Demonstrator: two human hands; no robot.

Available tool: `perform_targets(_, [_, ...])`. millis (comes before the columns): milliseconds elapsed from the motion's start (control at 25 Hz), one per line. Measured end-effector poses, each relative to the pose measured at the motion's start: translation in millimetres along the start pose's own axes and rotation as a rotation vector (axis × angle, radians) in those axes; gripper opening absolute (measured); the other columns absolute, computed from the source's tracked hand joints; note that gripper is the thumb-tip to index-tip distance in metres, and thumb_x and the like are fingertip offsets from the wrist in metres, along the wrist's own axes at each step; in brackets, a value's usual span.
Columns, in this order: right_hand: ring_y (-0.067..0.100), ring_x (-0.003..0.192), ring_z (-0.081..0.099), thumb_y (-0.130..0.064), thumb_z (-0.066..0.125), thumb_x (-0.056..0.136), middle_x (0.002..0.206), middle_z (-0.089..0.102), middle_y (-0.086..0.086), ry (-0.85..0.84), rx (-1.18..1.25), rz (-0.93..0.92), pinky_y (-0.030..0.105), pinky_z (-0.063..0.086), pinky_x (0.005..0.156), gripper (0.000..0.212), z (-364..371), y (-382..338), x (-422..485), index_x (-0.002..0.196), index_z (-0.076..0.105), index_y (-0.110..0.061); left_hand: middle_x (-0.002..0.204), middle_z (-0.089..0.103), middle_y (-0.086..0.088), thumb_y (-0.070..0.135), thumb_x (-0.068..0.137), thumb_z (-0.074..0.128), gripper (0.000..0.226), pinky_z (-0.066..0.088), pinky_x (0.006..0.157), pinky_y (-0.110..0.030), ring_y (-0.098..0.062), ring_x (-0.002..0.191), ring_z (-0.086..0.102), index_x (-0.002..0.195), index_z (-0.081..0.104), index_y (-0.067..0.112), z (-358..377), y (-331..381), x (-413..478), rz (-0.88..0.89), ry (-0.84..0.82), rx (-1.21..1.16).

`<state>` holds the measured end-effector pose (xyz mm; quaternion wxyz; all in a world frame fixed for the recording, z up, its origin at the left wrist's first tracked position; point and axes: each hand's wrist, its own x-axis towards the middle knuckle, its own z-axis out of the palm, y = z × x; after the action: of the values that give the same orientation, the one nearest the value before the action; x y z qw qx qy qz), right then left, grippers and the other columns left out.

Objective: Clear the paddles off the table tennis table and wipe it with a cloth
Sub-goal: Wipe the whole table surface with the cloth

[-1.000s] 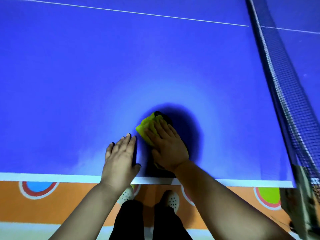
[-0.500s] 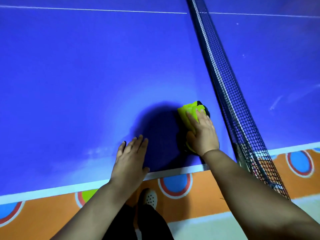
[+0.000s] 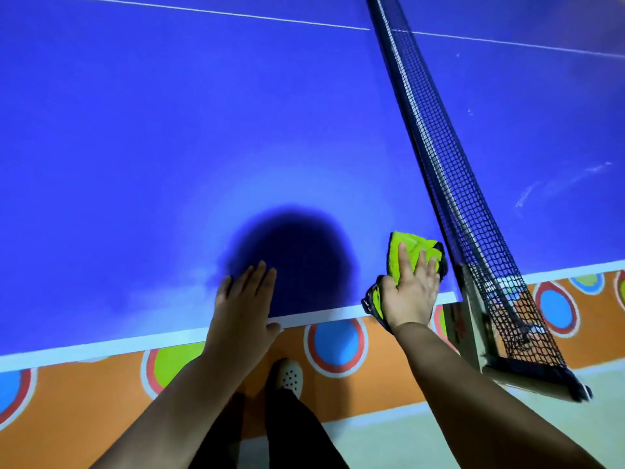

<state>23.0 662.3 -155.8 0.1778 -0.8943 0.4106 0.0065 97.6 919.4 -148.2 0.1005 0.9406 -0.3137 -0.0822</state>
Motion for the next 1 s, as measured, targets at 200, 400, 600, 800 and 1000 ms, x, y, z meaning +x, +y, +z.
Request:
perform_targets(200, [0.027,0.148,0.0,-0.038,0.034,0.075,0.16,0.01,0.01,-0.046,-0.055,-0.126,0.037,-0.006,0.118,0.076,41.7,-89.1,-72.5,0.15,0.023,-0.032,0.125,0.058,-0.019,0.031,0.036,0.09,0.095,0.047,0.087,-0.053,-0.035,0.107,0.061,0.121,0.059,0.001,-18.4,-80.3,-56.2,-0.077,0.038,0.001])
perform_targets(400, [0.028,0.148,-0.002,-0.04,0.031,0.075,0.161,0.007,0.01,-0.093,-0.097,-0.218,0.039,-0.006,0.118,0.078,85.9,-186.9,-149.1,0.152,0.019,-0.032,0.121,0.06,-0.022,0.032,0.035,0.091,0.091,0.05,0.082,-0.051,-0.036,0.102,0.063,0.116,0.062,-0.001,-40.9,-178.1,-131.4,-0.15,0.014,0.014])
perform_targets(600, [0.03,0.147,-0.006,-0.046,0.027,0.074,0.161,0.001,0.011,-0.158,-0.114,-0.241,0.042,-0.005,0.117,0.081,121.4,-289.2,-218.9,0.153,0.013,-0.032,0.117,0.063,-0.02,0.032,0.03,0.092,0.093,0.049,0.082,-0.054,-0.034,0.099,0.064,0.112,0.065,0.0,-77.9,-275.6,-208.0,-0.26,0.041,0.009])
perform_targets(800, [0.03,0.147,-0.013,-0.049,0.04,0.092,0.161,-0.009,0.01,-0.296,-0.157,-0.298,0.043,-0.008,0.116,0.073,135.3,-346.6,-253.4,0.153,0.002,-0.034,0.116,0.063,-0.02,0.031,0.029,0.093,0.092,0.049,0.08,-0.055,-0.036,0.099,0.064,0.111,0.065,-0.002,-101.5,-330.2,-237.1,-0.314,0.027,0.012])
perform_targets(1000, [0.022,0.147,-0.013,-0.053,0.046,0.092,0.161,-0.01,0.002,-0.376,-0.151,-0.31,0.039,-0.004,0.117,0.076,121.2,-340.9,-242.2,0.151,-0.001,-0.041,0.113,0.064,-0.021,0.032,0.029,0.092,0.09,0.05,0.078,-0.052,-0.034,0.097,0.066,0.109,0.066,-0.001,-118.8,-346.1,-221.3,-0.273,-0.01,-0.004])
